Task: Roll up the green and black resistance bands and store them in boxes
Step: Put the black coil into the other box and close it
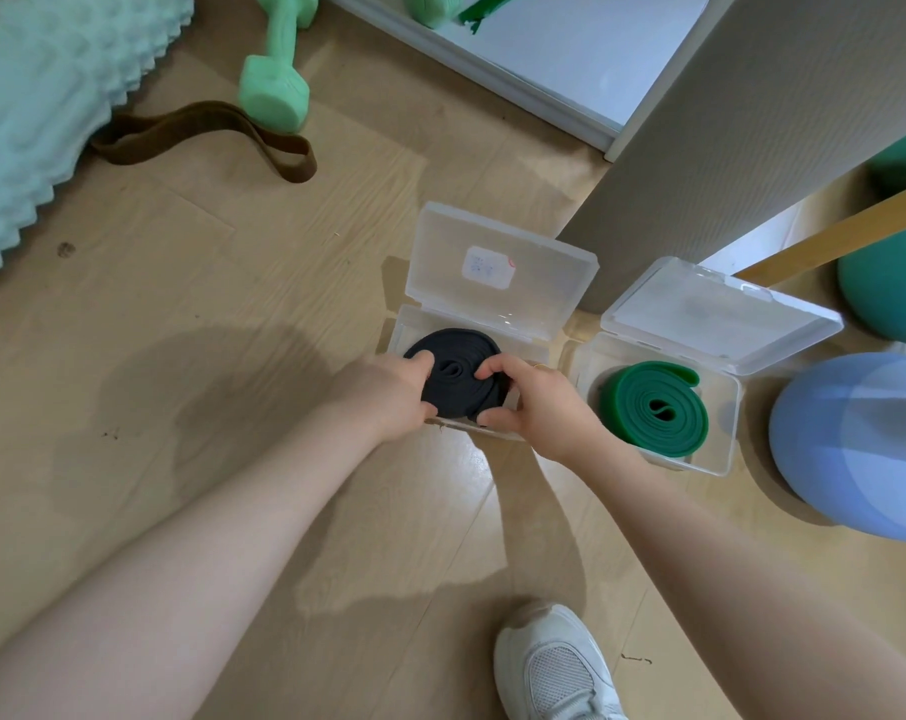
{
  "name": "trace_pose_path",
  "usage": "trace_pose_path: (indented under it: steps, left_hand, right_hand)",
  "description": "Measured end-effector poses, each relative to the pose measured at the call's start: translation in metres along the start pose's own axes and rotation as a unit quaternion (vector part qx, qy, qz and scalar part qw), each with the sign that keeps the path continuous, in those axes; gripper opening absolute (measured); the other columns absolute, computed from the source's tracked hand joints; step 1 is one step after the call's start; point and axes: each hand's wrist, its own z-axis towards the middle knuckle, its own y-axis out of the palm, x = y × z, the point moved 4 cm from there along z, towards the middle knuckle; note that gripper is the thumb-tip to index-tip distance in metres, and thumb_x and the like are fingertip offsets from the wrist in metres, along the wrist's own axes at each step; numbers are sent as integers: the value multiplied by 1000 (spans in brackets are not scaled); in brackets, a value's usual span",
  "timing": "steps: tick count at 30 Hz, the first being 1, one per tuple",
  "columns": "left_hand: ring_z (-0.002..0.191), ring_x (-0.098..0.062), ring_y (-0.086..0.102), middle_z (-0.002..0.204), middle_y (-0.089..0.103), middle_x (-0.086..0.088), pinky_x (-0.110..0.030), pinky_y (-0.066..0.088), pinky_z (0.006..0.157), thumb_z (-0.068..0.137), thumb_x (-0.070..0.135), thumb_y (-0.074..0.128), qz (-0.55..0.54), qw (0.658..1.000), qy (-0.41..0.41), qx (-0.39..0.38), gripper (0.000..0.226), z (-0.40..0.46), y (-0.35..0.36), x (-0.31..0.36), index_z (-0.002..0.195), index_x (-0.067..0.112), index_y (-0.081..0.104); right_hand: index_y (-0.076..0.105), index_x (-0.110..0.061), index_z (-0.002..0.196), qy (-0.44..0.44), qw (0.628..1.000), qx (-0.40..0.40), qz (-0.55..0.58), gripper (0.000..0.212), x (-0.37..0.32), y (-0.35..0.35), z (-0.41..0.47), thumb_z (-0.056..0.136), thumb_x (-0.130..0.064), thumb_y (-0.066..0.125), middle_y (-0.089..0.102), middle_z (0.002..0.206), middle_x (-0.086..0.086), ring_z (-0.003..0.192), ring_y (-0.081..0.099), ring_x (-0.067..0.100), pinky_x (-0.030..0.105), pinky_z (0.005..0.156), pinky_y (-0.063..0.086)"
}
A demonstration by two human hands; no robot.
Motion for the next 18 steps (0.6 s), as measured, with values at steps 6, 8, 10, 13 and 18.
trace_pose_path:
  steps: [6, 8, 10, 13, 18]
  left_hand:
    - [76, -23, 45, 84, 53, -6, -34, 47, 67, 91, 42, 48, 64, 998, 23, 8, 35, 0, -4, 5, 111, 15, 44]
    - [72, -24, 45, 77, 50, -5, -33, 42, 59, 95, 34, 44, 91, 995, 49, 13, 29, -3, -2, 10, 112, 12, 41]
    - [68, -24, 45, 68, 41, -1, -32, 37, 55, 96, 23, 43, 107, 991, 72, 19, 19, -4, 0, 14, 110, 10, 39]
    - [75, -27, 55, 88, 60, -5, -32, 40, 55, 92, 8, 42, 134, 987, 87, 17, 15, -1, 3, 14, 107, 9, 40]
    - [82, -27, 54, 93, 56, -6, -34, 46, 60, 84, -2, 41, 181, 979, 84, -50, 41, 14, 3, 17, 121, 12, 36]
  right_hand:
    - [35, -15, 119, -3, 961, 6, -275, 38, -12, 9, 3, 93, -41, 47, 52, 84, 5, 68, 49, 26, 33, 55, 37]
    - [33, -12, 116, -35, 940, 11, -339, 35, -15, 14, 3, 96, -39, 42, 39, 66, 2, 57, 44, 25, 31, 48, 31]
    - [34, -12, 117, -52, 928, 4, -369, 33, -16, 16, 7, 97, -37, 41, 36, 63, 1, 50, 41, 22, 28, 43, 25]
    - [41, -14, 114, -22, 933, 7, -359, 37, -16, 7, 17, 91, -41, 51, 49, 81, 5, 64, 50, 26, 28, 47, 28]
    - [43, -13, 109, 0, 946, 32, -322, 37, -12, 2, 21, 90, -43, 53, 45, 79, 2, 67, 47, 24, 30, 54, 30]
